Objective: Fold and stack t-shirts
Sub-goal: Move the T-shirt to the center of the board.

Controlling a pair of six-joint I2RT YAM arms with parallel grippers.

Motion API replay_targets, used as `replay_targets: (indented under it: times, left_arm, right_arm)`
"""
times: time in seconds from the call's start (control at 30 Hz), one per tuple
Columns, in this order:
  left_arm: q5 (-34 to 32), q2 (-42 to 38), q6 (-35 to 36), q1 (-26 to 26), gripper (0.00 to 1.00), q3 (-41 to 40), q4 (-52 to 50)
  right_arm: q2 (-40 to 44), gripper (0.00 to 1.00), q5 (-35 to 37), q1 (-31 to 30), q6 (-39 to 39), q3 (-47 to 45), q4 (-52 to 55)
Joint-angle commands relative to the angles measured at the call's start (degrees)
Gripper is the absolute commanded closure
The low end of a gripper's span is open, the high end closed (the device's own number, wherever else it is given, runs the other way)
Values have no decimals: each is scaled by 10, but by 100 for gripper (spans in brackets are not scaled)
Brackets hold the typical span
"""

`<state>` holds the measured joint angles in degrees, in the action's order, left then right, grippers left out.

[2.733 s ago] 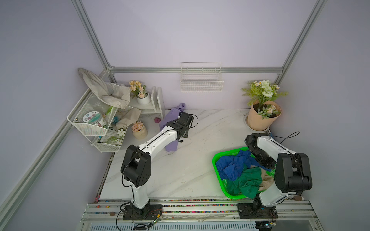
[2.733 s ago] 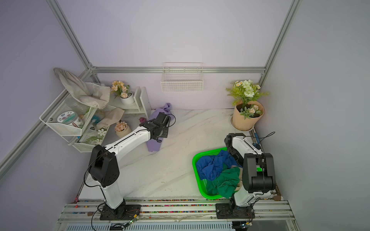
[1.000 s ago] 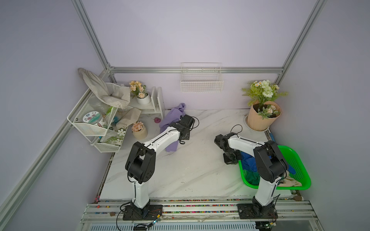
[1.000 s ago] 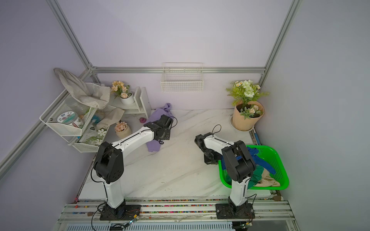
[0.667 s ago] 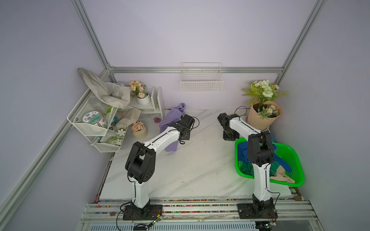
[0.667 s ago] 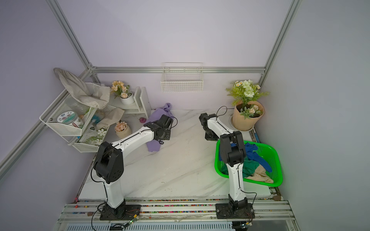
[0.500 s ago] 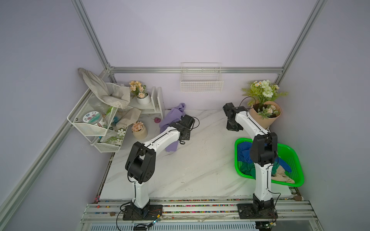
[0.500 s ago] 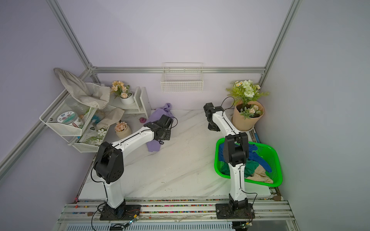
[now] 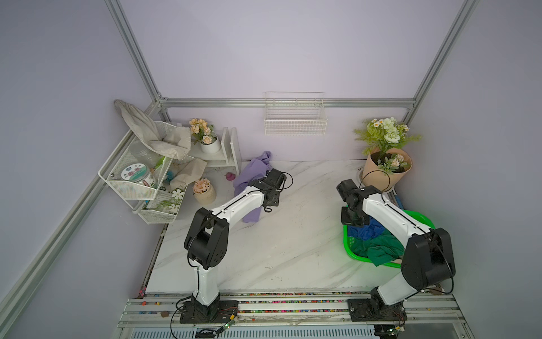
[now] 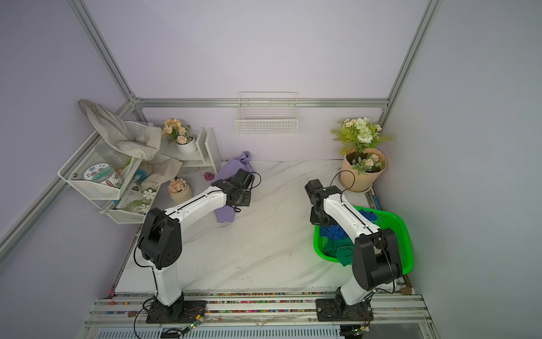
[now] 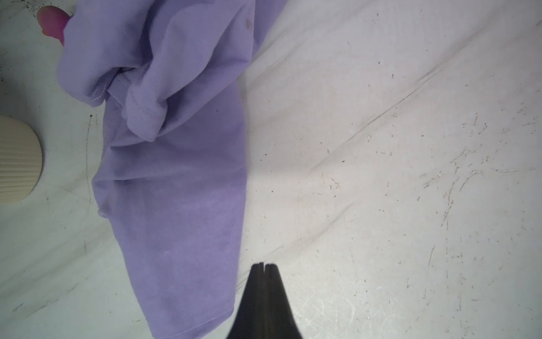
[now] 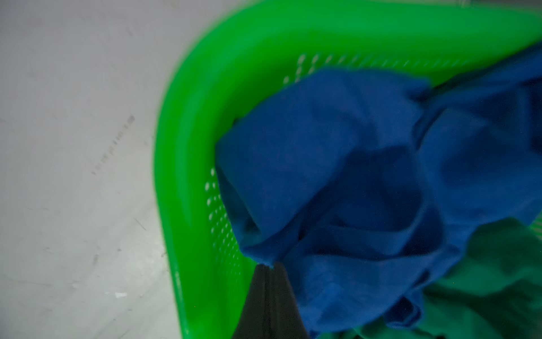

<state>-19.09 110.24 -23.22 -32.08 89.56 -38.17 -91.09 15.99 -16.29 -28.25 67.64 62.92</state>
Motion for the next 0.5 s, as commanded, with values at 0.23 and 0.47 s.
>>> replay_targets:
  times: [0.23,0.47]
  left_arm:
    - [11,32,4,-10,100,51,-5]
    - [19,38,10,-15,100,66,-9]
  right_arm:
    - [-42,100,-44,-23,-40,-56,-104]
    - [-242,100,128,9,-34,137,-70]
